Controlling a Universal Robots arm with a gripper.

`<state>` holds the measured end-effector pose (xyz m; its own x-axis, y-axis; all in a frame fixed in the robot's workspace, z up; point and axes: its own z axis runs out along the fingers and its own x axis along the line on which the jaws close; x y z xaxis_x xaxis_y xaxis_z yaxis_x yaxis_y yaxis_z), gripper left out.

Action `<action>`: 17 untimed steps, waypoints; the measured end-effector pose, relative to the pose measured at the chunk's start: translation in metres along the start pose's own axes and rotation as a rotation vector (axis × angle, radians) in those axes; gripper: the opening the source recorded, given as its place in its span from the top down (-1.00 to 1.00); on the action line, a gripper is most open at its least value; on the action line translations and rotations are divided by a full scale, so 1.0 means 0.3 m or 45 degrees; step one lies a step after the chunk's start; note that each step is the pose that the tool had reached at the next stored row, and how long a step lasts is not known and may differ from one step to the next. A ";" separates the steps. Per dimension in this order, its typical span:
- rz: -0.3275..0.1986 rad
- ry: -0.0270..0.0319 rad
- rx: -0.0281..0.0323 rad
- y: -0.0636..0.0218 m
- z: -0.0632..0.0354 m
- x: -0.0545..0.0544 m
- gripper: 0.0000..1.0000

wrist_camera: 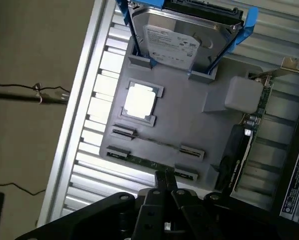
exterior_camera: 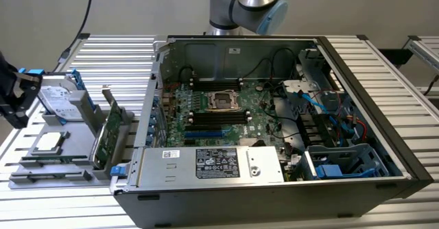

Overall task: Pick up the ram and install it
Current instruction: 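Pick up the ram and move it above insertion slot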

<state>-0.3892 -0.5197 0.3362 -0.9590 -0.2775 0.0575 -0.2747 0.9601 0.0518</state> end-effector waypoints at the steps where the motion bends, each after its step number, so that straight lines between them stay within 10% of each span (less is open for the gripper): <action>1: -0.023 0.0008 0.0007 0.000 0.002 0.000 0.79; 17: -0.392 0.0193 0.0199 -0.002 0.036 -0.002 0.79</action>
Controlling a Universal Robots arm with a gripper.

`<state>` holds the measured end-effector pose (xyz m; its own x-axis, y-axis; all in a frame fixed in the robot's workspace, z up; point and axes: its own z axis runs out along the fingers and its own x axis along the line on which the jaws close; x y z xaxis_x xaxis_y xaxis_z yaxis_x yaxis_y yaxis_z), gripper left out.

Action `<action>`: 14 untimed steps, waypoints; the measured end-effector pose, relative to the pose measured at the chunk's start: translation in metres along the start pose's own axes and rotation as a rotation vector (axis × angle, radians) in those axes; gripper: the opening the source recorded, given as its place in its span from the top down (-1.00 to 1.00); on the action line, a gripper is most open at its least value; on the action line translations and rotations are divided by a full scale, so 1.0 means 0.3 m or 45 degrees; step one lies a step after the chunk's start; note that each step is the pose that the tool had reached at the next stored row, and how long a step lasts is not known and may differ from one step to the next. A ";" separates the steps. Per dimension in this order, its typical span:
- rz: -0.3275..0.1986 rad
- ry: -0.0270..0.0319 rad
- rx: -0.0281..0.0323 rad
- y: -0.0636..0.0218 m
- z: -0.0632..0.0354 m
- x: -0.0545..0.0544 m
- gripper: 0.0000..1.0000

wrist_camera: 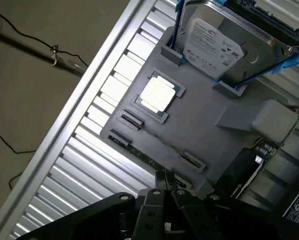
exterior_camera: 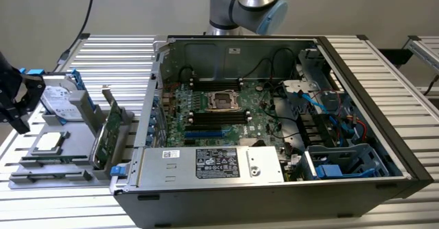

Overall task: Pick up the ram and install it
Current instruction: 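Pick up the ram and move it above insertion slot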

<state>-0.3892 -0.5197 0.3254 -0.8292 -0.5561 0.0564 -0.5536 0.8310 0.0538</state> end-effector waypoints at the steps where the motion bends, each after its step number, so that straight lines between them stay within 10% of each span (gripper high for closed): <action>1: -0.023 0.0012 0.0013 0.000 0.003 0.000 0.79; 14: -0.323 0.0106 0.0231 -0.003 0.052 -0.003 0.79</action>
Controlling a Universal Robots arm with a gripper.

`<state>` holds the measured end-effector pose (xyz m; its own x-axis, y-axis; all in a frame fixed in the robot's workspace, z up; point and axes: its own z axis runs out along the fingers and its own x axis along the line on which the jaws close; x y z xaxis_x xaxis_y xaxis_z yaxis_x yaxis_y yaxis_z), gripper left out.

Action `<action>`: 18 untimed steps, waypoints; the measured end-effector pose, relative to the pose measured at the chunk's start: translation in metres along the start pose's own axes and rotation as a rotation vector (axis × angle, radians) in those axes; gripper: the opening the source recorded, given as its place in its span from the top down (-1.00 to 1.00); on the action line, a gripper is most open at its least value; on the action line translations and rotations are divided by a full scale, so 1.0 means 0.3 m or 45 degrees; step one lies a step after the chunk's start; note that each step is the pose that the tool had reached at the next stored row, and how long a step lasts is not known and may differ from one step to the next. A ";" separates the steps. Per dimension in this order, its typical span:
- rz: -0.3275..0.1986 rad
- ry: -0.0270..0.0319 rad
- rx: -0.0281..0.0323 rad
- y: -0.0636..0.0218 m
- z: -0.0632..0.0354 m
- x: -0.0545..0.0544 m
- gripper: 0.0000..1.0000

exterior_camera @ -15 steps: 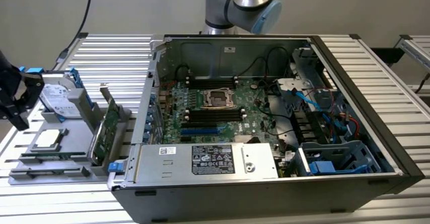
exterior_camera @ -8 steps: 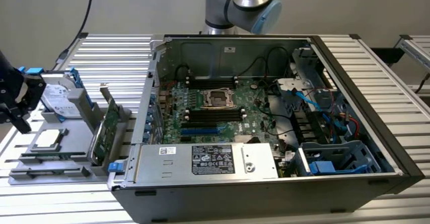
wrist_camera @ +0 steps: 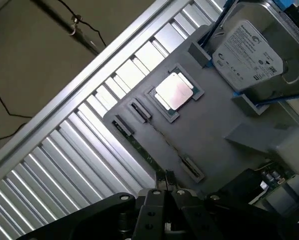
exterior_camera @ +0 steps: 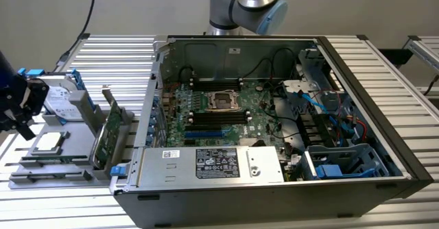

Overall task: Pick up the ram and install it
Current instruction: 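Pick up the ram and move it above insertion slot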

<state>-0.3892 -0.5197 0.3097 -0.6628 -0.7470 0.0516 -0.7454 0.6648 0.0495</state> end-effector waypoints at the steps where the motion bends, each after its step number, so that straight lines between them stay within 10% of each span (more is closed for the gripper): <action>1: -0.023 0.0007 0.0015 0.000 0.004 0.000 0.79; 18: -0.416 0.0182 0.0231 -0.002 0.035 -0.002 0.79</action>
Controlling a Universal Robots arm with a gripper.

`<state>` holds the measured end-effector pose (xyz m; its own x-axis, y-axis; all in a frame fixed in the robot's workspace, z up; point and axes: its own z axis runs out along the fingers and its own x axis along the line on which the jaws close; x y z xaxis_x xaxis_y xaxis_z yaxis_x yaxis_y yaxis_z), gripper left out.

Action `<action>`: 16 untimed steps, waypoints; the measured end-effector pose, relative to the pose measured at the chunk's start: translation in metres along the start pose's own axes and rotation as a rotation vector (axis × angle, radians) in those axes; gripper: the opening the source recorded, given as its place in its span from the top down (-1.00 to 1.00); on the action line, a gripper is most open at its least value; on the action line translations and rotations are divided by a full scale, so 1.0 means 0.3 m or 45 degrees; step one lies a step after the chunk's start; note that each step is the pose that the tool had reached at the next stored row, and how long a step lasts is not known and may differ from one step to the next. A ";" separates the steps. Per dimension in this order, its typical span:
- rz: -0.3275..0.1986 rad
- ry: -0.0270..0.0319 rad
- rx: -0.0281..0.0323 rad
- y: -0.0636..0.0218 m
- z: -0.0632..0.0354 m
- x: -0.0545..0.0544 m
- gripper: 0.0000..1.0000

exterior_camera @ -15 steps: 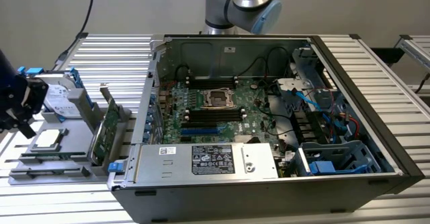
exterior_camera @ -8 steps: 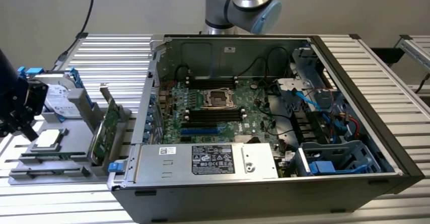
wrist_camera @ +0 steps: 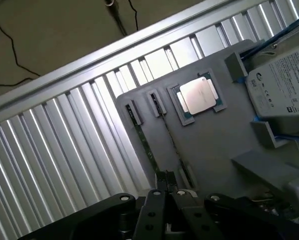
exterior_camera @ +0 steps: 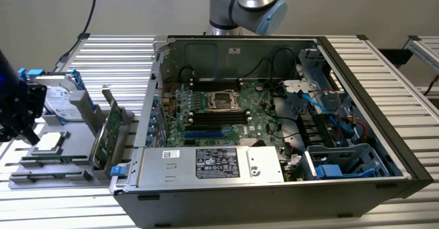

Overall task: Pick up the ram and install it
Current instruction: 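Pick up the ram and move it above insertion slot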

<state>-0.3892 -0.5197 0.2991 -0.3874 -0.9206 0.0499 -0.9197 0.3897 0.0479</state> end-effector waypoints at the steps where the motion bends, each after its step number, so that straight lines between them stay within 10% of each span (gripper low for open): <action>1: -0.023 0.0011 0.0011 0.000 0.001 0.000 0.79; 16: -0.370 0.0177 0.0184 0.000 0.008 0.000 0.79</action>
<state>-0.3892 -0.5197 0.2966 -0.1069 -0.9930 0.0499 -0.9928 0.1093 0.0479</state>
